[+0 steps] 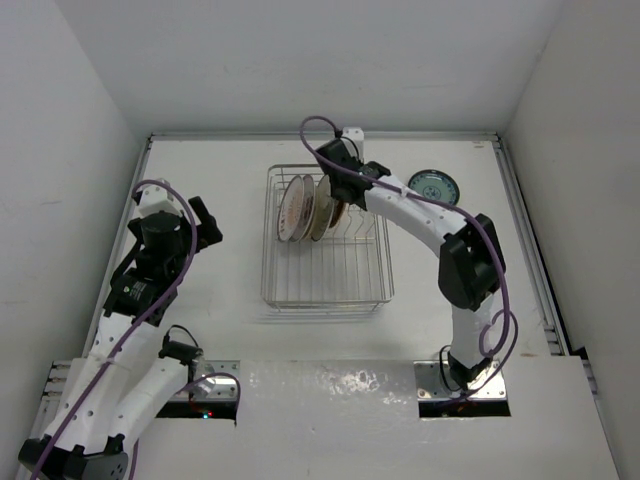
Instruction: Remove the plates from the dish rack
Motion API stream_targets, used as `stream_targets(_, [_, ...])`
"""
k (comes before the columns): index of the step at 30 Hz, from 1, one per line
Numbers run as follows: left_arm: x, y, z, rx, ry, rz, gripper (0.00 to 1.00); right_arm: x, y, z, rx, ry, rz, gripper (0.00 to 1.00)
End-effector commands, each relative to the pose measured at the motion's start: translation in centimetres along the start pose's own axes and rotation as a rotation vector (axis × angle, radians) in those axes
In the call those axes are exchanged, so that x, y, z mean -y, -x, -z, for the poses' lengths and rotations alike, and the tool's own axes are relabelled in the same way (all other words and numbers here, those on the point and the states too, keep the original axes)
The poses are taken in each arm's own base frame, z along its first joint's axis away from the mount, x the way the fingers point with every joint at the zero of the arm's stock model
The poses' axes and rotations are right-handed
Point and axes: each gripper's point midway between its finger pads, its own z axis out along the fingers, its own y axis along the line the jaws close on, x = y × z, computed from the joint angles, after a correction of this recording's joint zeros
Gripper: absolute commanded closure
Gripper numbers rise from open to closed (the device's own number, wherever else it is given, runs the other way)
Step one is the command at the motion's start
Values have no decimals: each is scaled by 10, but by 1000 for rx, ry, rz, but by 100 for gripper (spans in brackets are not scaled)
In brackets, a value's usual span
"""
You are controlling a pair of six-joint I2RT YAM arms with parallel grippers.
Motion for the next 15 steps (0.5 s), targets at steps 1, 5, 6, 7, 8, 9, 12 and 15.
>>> stream_targets(1, [1, 11, 1, 44, -11, 7, 0, 0, 63, 28, 140, -23, -61, 100])
stream_targets(5, [1, 11, 1, 45, -12, 7, 0, 12, 98, 47, 202, -77, -43, 100])
stream_targets(6, [0, 11, 1, 45, -7, 9, 0, 17, 104, 52, 214, -94, -39, 100])
stream_targets(7, [1, 11, 1, 44, -8, 8, 0, 29, 107, 56, 221, -148, -12, 100])
stream_targets(8, [0, 11, 1, 45, -5, 8, 0, 38, 118, 65, 245, -177, -18, 100])
stream_targets(9, [0, 11, 1, 44, -3, 8, 0, 47, 121, 69, 254, -211, -12, 100])
stream_targets(12, [0, 10, 1, 42, -4, 7, 0, 107, 131, 75, 261, -318, -60, 100])
stream_targets(15, [0, 10, 1, 45, -5, 9, 0, 162, 133, 67, 280, -290, -215, 100])
